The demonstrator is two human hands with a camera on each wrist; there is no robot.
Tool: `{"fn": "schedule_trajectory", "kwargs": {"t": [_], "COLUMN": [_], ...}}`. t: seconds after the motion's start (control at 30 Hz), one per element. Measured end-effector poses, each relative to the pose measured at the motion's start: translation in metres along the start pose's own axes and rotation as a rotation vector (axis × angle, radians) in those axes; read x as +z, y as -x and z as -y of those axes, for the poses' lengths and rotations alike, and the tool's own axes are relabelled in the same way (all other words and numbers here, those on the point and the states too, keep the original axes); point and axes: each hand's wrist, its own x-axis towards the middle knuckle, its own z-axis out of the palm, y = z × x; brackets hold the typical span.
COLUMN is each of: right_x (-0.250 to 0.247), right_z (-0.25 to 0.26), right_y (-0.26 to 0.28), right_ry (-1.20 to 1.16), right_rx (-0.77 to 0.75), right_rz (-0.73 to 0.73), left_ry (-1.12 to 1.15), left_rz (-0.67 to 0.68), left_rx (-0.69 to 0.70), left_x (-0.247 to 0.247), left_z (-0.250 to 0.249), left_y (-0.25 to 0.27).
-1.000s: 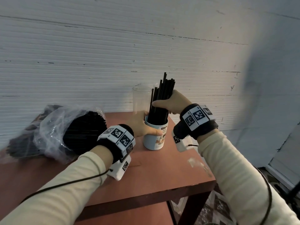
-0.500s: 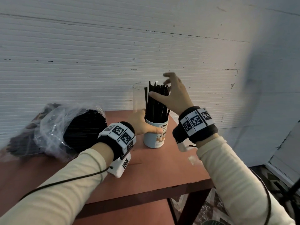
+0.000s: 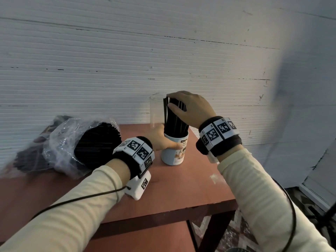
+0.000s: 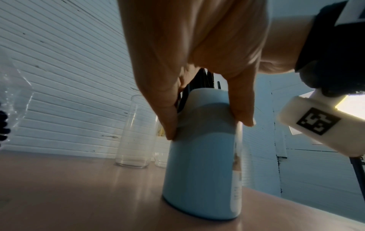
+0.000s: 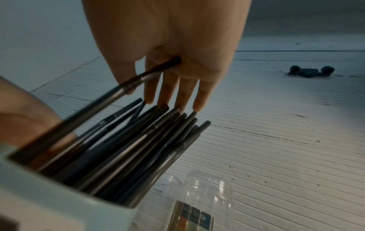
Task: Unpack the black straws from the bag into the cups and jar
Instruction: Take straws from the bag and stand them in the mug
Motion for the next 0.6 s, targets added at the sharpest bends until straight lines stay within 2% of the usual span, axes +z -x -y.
{"fn": "schedule_trajectory", "kwargs": {"t": [0.2,0.3,0.37,0.47,0.6], "right_x": [-0.013,-0.013,-0.007,0.009,0.035], "right_z": [0.013,0.028,0.043,0.066,0.103], "right_y": [-0.001,0.002,0.006,0.011,0.009], "right_ry": [-0.105,-0.242,-0.312,-0.411,-0.544], "right_rx": [-0.003,-0.038,-0.070,-0.105,-0.034], "right_rz": [-0.212,-0.318,-0.341,-0.266,0.013], "left_ry": [0.054,0.019,0.012,0.011,0.007], "left_rz": [0.051,-0.024,-0.136,-0.380,-0.659], "left_rx": [-0.011,-0.031,-0.002,0.102,0.106], "left_x": [-0.004,-0.012,-0.022,-0.047,-0.086], "left_z": [-0.003,0.006,0.014,0.024,0.045], "left_y": [0.006,0.012,0.023,0.046,0.071]}}
